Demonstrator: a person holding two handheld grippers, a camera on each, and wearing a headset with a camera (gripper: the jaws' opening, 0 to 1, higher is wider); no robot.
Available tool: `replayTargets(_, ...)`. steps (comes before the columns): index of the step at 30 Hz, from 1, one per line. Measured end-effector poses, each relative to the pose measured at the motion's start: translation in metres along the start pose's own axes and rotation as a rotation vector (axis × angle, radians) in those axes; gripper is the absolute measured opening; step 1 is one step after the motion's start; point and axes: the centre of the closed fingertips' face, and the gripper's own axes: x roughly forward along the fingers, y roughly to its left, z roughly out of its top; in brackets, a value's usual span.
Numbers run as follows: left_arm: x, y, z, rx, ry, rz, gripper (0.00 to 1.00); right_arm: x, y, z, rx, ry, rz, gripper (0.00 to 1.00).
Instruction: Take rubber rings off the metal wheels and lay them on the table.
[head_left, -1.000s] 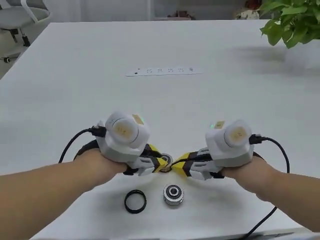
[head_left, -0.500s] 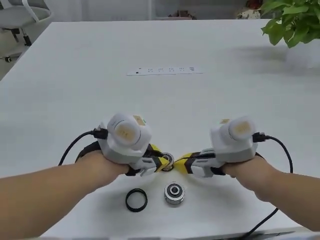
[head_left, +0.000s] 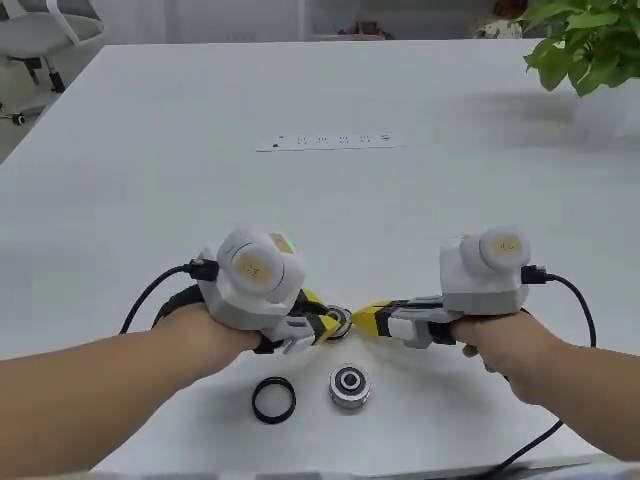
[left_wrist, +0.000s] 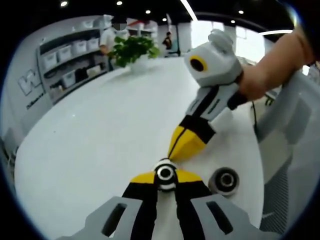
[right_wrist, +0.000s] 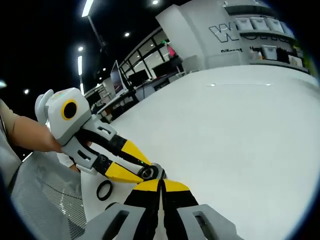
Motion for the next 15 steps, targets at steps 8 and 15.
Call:
replayTargets(8,0.0003,-0.0001,-0.0002,0.003,0.010,0.008,0.13,-0.0003,0.0043,0.0022,0.047,-0.013,0.012,0.00)
replayTargets(15,0.0000,0.0000,-0.0005,0.000,0.009,0.019,0.13,0.0008,0.0100,0.0042,0.042,-0.011,0.024,0.00)
